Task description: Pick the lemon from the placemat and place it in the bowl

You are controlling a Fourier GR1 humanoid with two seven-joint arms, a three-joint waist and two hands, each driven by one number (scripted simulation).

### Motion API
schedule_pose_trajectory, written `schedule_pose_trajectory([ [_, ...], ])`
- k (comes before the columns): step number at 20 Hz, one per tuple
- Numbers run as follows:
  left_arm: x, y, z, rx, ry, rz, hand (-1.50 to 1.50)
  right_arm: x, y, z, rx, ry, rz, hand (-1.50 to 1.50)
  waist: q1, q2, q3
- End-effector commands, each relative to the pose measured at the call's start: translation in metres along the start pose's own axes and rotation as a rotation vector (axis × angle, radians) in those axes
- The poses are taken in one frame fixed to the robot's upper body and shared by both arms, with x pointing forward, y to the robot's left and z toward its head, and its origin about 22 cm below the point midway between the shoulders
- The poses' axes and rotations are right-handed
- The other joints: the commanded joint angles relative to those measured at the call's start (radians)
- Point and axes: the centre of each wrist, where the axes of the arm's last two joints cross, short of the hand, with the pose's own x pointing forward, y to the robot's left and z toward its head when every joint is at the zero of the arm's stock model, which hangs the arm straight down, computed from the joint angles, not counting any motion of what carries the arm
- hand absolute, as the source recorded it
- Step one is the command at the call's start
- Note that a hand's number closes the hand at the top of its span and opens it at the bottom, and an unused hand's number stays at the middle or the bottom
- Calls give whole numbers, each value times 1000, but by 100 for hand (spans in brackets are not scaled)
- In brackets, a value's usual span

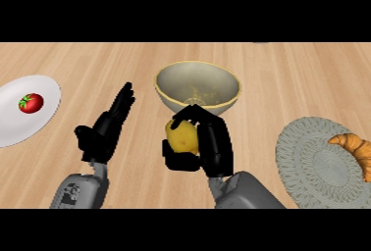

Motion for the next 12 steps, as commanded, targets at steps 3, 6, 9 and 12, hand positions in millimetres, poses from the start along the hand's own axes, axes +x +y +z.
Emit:
schedule_pose_trajectory([
  [3,-1,8,-4,29,22,-13,0,57,18,-16,-139,-121,72,150,-19,-9,-5],
  [6,1,5,-6,14,17,-19,0,82,19,-31,-181,-105,123,150,-26,-12,-4],
  [9,3,4,-7,22,-5,-15,0,111,16,-49,-221,-45,180,150,-23,-14,-4],
  [12,-3,8,-6,27,10,-20,0,152,11,-58,-261,-11,212,150,-27,-12,-3],
])
